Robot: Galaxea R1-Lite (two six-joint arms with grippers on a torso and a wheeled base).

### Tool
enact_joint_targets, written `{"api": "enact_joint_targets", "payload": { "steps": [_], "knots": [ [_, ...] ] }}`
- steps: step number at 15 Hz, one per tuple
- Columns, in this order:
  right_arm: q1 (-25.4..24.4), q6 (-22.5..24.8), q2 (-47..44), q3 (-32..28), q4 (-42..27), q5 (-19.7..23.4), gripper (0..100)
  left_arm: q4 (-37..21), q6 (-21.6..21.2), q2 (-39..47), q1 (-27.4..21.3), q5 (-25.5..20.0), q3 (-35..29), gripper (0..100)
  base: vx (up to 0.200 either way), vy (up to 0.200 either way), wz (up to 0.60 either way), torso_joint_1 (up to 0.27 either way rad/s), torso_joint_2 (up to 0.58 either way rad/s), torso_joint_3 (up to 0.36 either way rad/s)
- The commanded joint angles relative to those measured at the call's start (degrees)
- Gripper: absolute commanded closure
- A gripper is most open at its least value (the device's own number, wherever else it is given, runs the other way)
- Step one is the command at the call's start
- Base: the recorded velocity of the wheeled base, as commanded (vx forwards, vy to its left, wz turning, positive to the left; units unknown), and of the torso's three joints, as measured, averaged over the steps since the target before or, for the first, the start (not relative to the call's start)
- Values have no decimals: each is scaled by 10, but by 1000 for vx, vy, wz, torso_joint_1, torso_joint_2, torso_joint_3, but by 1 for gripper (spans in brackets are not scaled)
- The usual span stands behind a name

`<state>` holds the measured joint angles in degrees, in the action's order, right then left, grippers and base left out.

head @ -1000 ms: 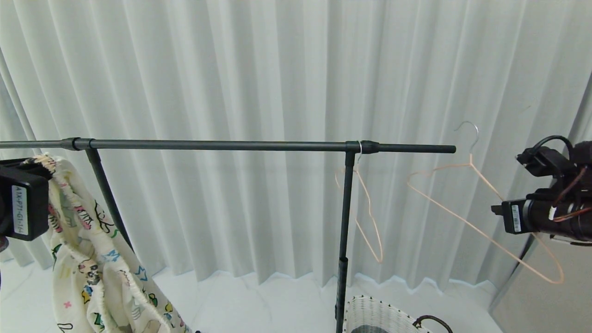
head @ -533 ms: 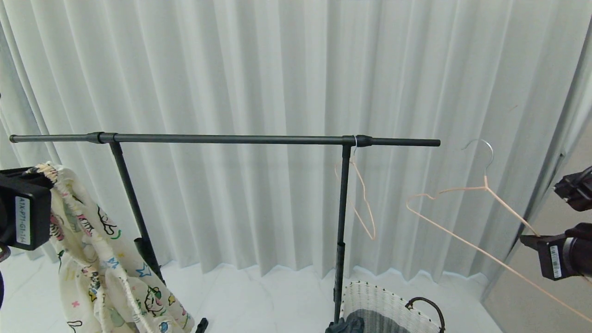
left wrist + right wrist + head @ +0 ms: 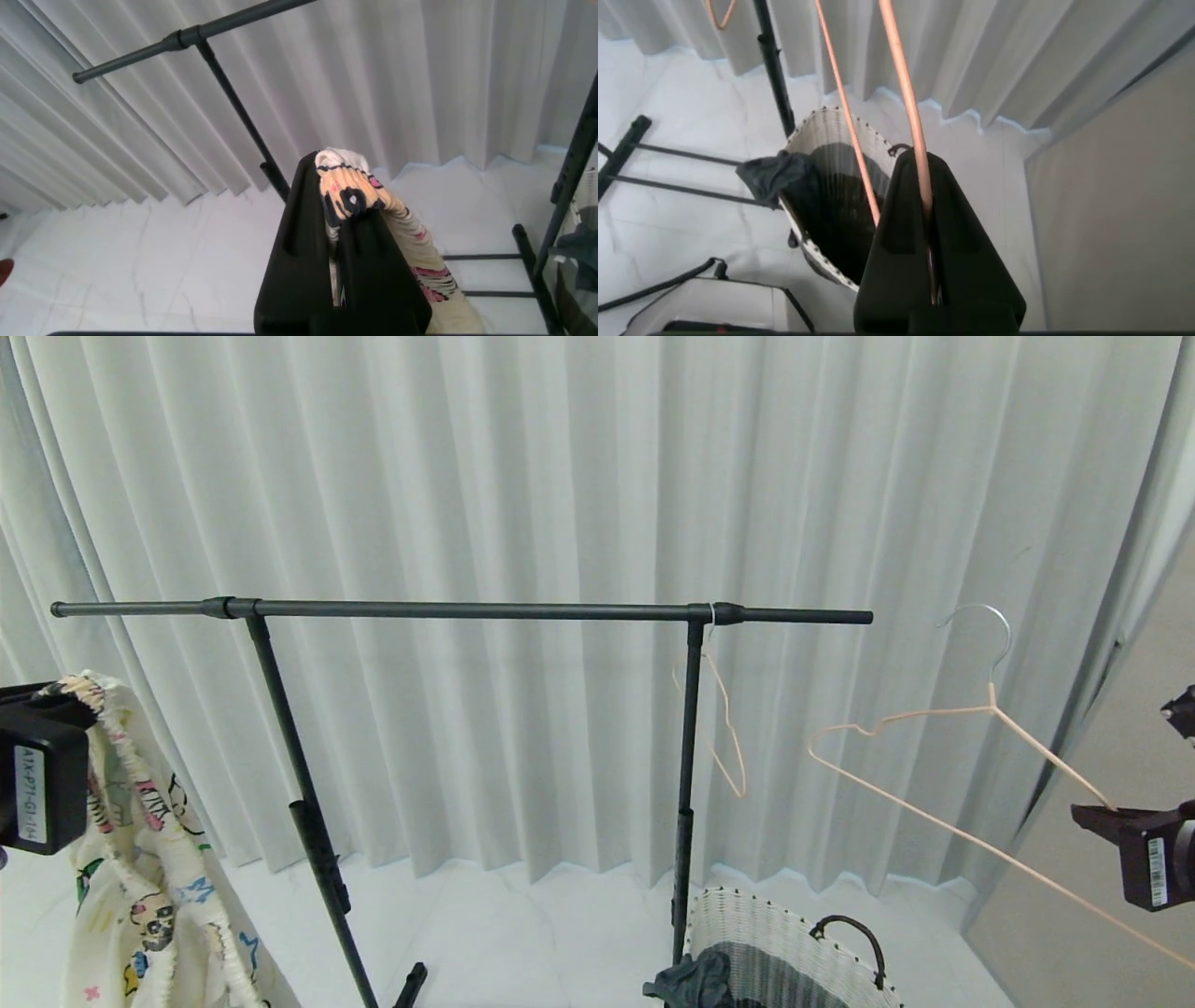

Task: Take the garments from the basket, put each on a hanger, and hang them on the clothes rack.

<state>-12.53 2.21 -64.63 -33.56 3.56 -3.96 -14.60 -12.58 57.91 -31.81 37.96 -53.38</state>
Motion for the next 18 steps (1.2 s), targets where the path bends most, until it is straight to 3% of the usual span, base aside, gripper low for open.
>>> {"api": "enact_joint_targets", "payload": {
  "steps": [1,4,9,15,18],
  "knots": [
    [-5,1,7,0,1,1,100,0,0,-5,0,0,-1,100,0,0,0,0,0,0],
    [-14,1,16,-4,8,3,100,0,0,-9,0,0,0,100,0,200,0,1,1,4],
    [-69,-7,45,-5,29,4,100,0,5,-6,1,-2,21,100,0,200,0,4,0,2],
    [-210,-40,40,-3,74,3,100,77,5,21,17,-23,60,100,0,200,0,4,4,2],
    [-286,-50,36,1,74,0,100,86,3,20,17,-70,88,100,0,0,0,0,0,0]
  ]
}}
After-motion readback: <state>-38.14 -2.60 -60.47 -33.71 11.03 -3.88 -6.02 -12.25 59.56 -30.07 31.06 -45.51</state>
